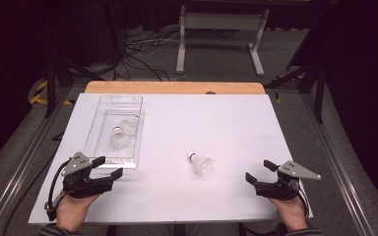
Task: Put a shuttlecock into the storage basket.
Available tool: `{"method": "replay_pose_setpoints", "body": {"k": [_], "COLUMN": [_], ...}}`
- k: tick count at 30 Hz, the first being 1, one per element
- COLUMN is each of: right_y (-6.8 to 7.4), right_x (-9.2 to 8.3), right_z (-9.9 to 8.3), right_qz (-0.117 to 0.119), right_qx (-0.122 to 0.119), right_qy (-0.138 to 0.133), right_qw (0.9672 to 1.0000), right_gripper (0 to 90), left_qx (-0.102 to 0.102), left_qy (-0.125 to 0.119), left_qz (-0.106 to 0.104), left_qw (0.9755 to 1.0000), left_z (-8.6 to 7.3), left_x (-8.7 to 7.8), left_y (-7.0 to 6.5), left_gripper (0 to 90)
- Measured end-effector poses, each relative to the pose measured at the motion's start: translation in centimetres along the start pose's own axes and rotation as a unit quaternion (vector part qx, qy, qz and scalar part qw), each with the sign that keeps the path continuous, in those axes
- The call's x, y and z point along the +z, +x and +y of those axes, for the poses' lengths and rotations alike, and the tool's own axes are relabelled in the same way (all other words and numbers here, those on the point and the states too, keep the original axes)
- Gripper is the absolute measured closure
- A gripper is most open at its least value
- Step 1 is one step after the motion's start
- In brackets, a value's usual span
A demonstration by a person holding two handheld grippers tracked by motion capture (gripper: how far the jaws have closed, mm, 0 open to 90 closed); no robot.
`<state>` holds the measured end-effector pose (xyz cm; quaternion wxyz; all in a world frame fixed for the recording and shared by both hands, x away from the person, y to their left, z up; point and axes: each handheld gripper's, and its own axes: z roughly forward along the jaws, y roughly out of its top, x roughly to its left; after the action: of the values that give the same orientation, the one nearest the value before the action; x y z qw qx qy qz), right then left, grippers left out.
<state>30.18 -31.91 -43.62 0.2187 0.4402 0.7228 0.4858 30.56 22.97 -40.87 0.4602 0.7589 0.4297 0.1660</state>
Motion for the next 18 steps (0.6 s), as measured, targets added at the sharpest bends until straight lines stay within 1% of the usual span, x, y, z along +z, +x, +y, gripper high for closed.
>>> {"method": "replay_pose_setpoints", "body": {"k": [3,10,18], "right_y": [0.0,-0.1,-0.1], "right_x": [0.0,-0.1,-0.1], "right_z": [0.0,0.0,0.0], "right_qz": [0.0,-0.001,0.0], "right_qx": [-0.001,0.0,-0.001], "right_qy": [-0.001,-0.002,-0.003], "right_qw": [1.0,1.0,1.0], "right_gripper": [11.3,11.3,11.3], "left_qx": [0.003,0.014,0.023], "left_qy": [0.001,0.012,0.017], "left_qz": [-0.001,-0.005,-0.019], "left_qw": [1.0,0.9998,0.9994], "left_z": [0.2,0.9,1.7], "left_x": [0.2,0.9,1.9], "left_y": [-0.3,-0.8,-1.6], "left_gripper": [24.2,24.4,25.0]}}
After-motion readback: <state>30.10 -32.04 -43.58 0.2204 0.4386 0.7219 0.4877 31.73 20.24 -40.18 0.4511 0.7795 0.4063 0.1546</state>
